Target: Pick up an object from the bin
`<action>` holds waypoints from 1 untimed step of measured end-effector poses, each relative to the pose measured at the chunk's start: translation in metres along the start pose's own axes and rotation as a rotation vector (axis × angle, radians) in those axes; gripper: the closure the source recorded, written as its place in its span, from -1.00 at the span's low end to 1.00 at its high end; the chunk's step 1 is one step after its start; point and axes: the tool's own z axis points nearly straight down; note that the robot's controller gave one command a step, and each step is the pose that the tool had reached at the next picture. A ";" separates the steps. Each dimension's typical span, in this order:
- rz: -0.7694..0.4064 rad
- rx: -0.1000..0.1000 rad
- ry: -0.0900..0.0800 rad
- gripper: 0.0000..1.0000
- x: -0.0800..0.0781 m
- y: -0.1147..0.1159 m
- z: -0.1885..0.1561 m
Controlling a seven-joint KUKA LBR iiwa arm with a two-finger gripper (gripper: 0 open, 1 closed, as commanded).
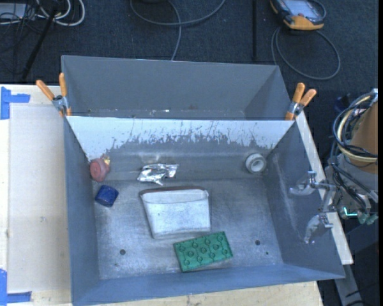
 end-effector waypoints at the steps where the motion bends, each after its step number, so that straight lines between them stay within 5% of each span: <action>1: -0.219 -0.001 -0.010 -1.00 -0.010 -0.005 0.146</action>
Offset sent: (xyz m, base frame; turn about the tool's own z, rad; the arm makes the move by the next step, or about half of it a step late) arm 0.0068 -0.0074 -0.1474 -0.2223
